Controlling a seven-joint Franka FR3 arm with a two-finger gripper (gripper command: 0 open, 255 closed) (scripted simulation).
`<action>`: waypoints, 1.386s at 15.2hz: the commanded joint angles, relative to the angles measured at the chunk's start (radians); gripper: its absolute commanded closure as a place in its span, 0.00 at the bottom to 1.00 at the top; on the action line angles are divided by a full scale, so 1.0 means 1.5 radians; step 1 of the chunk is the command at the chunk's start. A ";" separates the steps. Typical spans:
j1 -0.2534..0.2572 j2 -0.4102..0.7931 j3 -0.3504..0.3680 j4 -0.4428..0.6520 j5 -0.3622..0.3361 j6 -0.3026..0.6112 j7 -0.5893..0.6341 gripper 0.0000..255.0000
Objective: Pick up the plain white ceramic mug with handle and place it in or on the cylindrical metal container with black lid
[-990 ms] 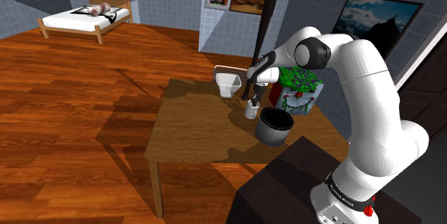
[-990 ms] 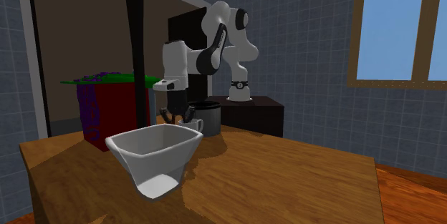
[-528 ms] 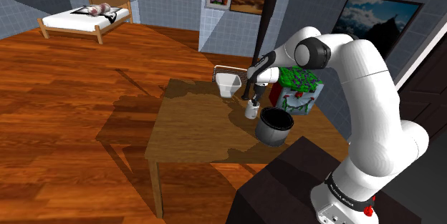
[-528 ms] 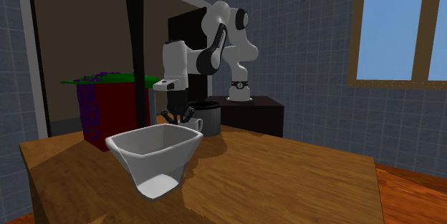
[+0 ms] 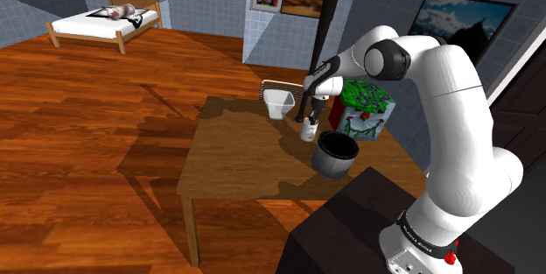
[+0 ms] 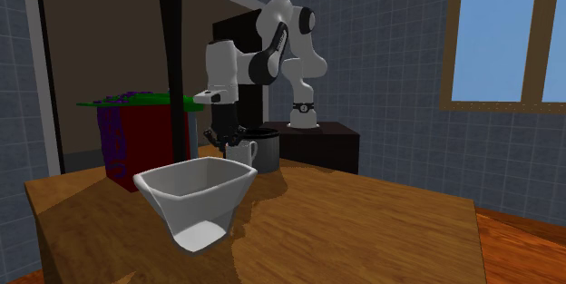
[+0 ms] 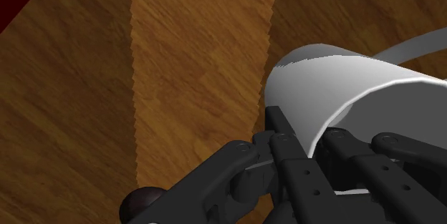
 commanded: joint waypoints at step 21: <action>0.019 -0.135 -0.029 -0.007 -0.035 -0.126 0.017 1.00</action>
